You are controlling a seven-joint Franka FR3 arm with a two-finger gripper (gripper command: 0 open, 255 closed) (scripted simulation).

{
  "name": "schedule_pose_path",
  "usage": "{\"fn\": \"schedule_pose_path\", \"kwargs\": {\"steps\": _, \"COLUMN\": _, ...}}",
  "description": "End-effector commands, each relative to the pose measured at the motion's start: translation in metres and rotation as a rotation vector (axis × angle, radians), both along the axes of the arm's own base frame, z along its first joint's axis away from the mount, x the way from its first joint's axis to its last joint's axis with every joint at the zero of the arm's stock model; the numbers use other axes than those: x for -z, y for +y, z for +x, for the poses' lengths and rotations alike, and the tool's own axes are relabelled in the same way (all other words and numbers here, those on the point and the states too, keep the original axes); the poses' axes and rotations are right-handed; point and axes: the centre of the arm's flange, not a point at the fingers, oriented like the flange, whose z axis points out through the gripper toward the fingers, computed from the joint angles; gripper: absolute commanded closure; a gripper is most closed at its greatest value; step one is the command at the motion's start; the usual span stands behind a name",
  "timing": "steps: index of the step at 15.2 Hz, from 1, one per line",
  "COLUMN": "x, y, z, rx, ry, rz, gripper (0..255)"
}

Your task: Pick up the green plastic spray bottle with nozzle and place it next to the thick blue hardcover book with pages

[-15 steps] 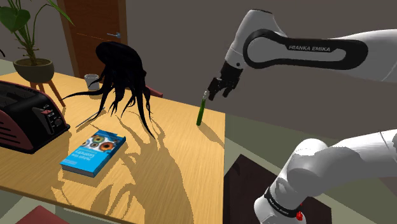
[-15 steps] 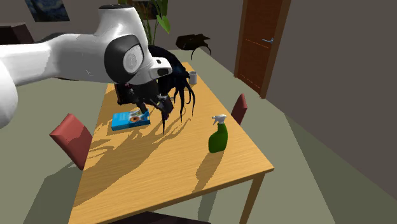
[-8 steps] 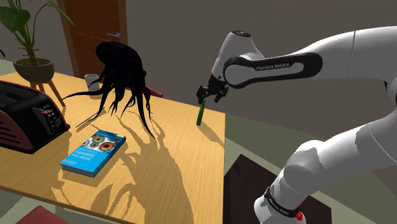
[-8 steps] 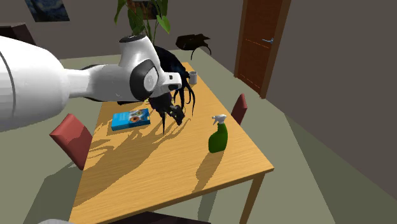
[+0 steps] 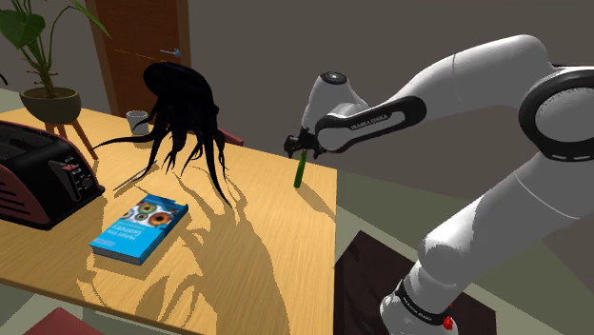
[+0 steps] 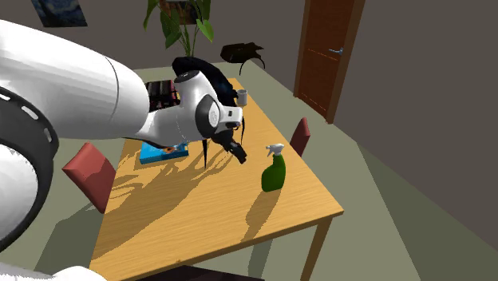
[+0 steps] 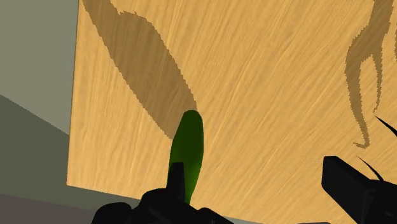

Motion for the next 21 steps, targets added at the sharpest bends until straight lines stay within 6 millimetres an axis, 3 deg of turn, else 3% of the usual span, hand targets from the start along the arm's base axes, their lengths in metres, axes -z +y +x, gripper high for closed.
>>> {"fn": "schedule_pose_path", "kwargs": {"steps": 1, "x": 0.018, "y": -0.015, "z": 0.012, "rx": 0.072, "ry": -0.022, "rz": -0.015, "gripper": 0}}
{"fn": "schedule_pose_path", "kwargs": {"steps": 10, "x": 0.084, "y": -0.079, "z": 0.059, "rx": 0.361, "ry": -0.103, "rz": -0.084, "gripper": 0}}
{"fn": "schedule_pose_path", "kwargs": {"steps": 17, "x": 0.116, "y": -0.095, "z": 0.068, "rx": 0.361, "ry": -0.103, "rz": -0.084, "gripper": 0}}
{"fn": "schedule_pose_path", "kwargs": {"steps": 21, "x": 0.118, "y": -0.097, "z": 0.069, "rx": 0.361, "ry": -0.103, "rz": -0.084, "gripper": 0}}
